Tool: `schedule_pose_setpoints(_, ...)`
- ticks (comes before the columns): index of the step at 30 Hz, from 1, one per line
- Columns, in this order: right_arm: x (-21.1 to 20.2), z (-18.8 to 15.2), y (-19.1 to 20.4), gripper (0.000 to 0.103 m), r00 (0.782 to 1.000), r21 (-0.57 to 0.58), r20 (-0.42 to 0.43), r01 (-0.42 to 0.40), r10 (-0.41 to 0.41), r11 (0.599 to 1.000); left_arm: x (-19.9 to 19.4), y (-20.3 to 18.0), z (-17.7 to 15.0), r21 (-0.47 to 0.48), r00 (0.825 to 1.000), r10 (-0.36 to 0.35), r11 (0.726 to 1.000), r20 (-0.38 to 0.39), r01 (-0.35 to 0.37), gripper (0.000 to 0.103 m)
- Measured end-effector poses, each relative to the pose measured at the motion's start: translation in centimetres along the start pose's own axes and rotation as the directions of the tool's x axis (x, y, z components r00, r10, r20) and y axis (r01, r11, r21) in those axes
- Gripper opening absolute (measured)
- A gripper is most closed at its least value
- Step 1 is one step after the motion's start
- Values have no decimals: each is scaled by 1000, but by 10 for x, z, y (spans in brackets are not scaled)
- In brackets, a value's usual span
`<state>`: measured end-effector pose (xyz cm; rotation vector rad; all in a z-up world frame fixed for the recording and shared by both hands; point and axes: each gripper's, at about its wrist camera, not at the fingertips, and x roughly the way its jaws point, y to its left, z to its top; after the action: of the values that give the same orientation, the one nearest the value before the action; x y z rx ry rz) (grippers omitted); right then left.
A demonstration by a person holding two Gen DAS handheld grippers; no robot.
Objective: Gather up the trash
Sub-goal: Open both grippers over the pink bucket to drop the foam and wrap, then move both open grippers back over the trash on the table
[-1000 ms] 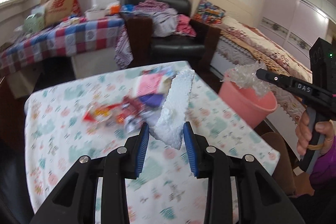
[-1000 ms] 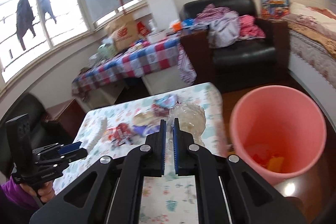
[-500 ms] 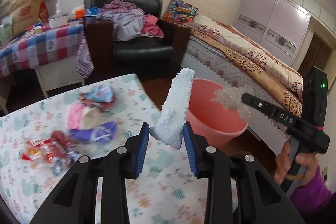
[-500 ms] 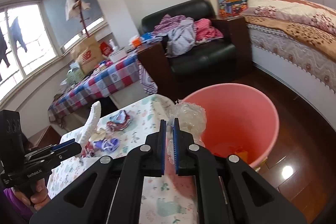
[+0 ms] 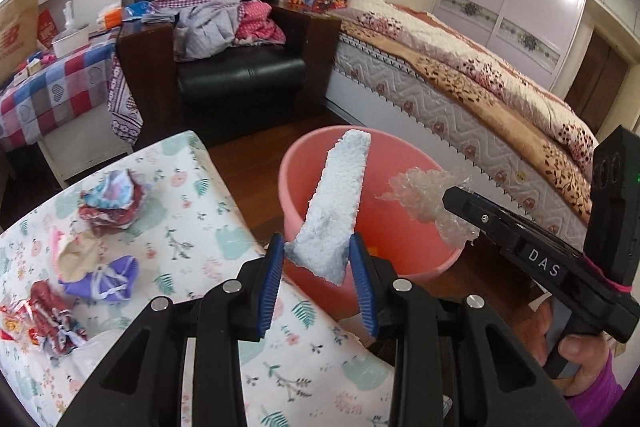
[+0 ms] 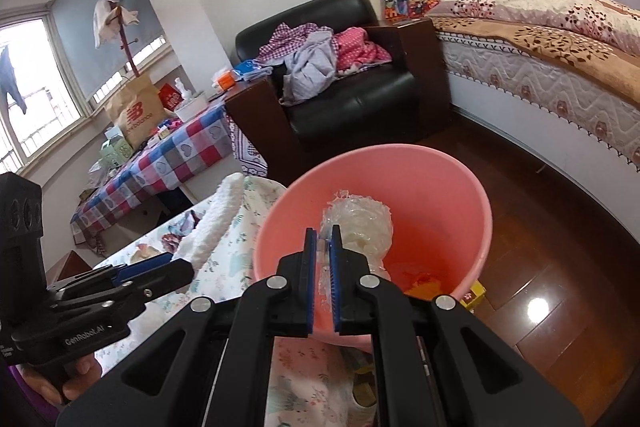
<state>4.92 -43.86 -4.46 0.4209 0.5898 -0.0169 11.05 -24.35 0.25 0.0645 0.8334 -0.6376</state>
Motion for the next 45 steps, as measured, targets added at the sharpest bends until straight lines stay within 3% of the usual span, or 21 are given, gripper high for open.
schedule_pose_setpoints(9, 8, -3, -11, 7, 1000, 12, -10, 29, -29, 1000, 34, -20, 5, 33, 998, 7, 999, -57, -5, 33)
schedule_pose_setpoints(24, 21, 1, -14, 8, 998, -12, -45, 52, -53, 999, 28, -34, 10, 48, 1000, -28, 998, 4, 28, 42)
schedule_pose_setpoints(25, 22, 0, -14, 9, 997, -14, -52, 54, -55, 998, 26, -34, 9, 52, 1000, -28, 998, 13, 28, 44)
schedule_pose_setpoints(27, 24, -1, -13, 24, 996, -18, -60, 60, -61, 998, 21, -35, 9, 58, 999, -24, 998, 27, 22, 48)
schedule_pose_setpoints(29, 25, -1, -14, 33, 996, -17, -62, 64, -65, 998, 17, -35, 8, 61, 999, -22, 998, 35, 20, 48)
schedule_pose_setpoints(37, 22, -1, -8, 36, 993, -30, -67, 94, -96, 995, 5, -26, -1, 44, 999, -11, 999, 44, 9, 51)
schedule_pose_setpoints(39, 19, -2, -2, 45, 993, -43, -63, 101, -104, 994, 0, -20, -4, 30, 998, 10, 999, 57, -11, 51)
schedule_pose_setpoints(45, 13, -6, 25, 47, 990, -116, -50, 123, -130, 986, -19, 2, -13, -11, 991, 86, 996, 102, -85, 51)
